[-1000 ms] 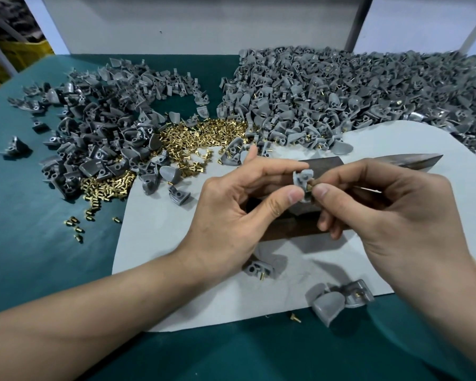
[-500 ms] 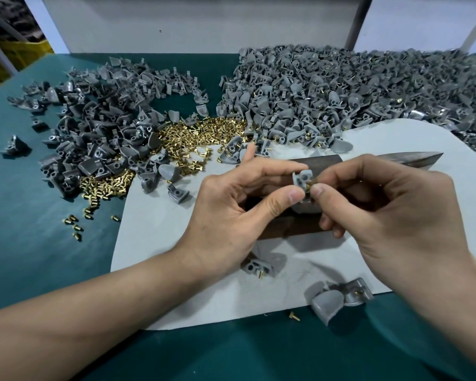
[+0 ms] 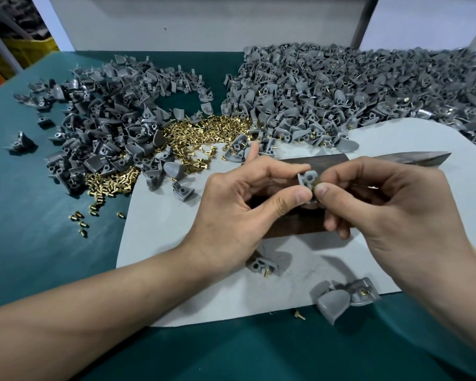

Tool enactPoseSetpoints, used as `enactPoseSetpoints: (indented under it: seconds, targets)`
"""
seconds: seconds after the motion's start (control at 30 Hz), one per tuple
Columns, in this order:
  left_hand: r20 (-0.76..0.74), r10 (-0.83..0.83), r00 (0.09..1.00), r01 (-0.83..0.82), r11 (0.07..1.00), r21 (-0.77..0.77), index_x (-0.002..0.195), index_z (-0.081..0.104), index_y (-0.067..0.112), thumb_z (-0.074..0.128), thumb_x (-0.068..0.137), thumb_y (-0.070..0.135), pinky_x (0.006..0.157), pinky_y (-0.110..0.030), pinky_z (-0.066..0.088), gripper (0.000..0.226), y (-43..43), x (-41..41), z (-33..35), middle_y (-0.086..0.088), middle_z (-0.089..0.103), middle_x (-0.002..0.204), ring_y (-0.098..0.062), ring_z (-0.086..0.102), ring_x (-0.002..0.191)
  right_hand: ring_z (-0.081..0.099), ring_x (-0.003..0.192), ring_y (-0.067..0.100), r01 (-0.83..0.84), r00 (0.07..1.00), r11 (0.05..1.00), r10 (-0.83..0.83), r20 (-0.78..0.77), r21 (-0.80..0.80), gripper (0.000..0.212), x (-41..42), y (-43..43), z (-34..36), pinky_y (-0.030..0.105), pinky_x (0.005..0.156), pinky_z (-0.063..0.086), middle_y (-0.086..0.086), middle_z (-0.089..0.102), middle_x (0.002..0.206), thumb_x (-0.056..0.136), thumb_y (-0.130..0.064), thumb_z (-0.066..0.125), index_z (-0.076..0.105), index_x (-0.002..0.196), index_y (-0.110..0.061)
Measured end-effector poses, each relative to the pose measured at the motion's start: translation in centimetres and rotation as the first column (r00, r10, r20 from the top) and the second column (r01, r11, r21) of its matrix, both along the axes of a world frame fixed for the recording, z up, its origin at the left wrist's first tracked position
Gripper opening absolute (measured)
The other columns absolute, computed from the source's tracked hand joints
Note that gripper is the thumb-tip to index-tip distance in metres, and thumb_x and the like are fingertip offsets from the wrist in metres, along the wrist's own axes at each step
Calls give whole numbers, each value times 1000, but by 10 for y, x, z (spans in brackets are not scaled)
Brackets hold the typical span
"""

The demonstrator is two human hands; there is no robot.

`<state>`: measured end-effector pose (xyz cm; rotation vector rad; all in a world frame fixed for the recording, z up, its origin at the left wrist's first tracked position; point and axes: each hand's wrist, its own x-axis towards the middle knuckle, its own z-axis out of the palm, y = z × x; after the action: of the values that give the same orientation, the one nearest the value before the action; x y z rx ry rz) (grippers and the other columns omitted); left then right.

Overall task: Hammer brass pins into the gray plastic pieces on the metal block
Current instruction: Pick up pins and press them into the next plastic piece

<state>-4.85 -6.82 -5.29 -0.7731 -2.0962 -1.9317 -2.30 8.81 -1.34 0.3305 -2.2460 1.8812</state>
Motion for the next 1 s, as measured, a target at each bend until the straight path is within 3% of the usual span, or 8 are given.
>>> enactPoseSetpoints:
  seconds: [0.2,0.47,0.63,0.77,0.83,0.93,1.0]
  targets:
    - [40,2,999,-3,999,35,97,67,20,68,82,14,122,-38,11,16,1,2,4,16,73,87,-1,70,83,57,44,12,-48,999,996,48,9,-79,9,2,4,-2,17,45,47,3,63,52,67,-19,68,69,72,-12]
    - [18,-18,1000,18,1000,11,101,66,19,65,83,19,122,-39,11,19,2,2,7,15,72,78,2,69,81,53,39,10,-6,1000,1000,5,-20,-26,10,4,2,-3,18,42,46,-5,63,51,68,-19,67,65,72,-10]
    - [-2,-16,1000,16,999,-37,118,61,13,66,86,14,122,-44,8,33,0,1,7,8,73,90,-3,70,89,53,39,10,37,999,999,-38,-32,-25,10,3,2,-3,17,41,44,-4,60,50,68,-20,67,64,71,-11]
    - [-33,-10,999,9,999,-52,114,63,13,67,86,10,122,-46,9,28,-1,0,4,9,73,92,-3,70,90,52,38,9,29,998,1000,-29,-48,-6,9,3,1,-3,17,41,44,-2,60,50,70,-17,67,62,70,-9]
    - [-33,-13,999,12,999,-51,111,63,14,66,87,10,122,-43,9,25,0,0,3,11,71,92,-2,70,88,52,38,8,26,998,1000,-26,-55,10,9,3,3,-4,17,41,44,-2,60,50,74,-10,69,61,70,-9]
    - [-42,-21,999,19,999,-47,107,63,13,66,87,7,120,-27,18,21,0,0,3,10,71,93,1,69,86,52,38,7,23,998,1000,-23,-53,11,14,1,3,-6,17,42,44,0,60,50,78,0,68,60,69,-7]
    - [-49,-22,999,20,999,-42,105,63,16,65,86,11,122,-33,13,20,0,1,3,15,69,92,2,68,86,52,38,7,21,999,1000,-21,-40,-2,14,1,3,-6,17,42,45,0,60,50,77,0,68,60,69,-7]
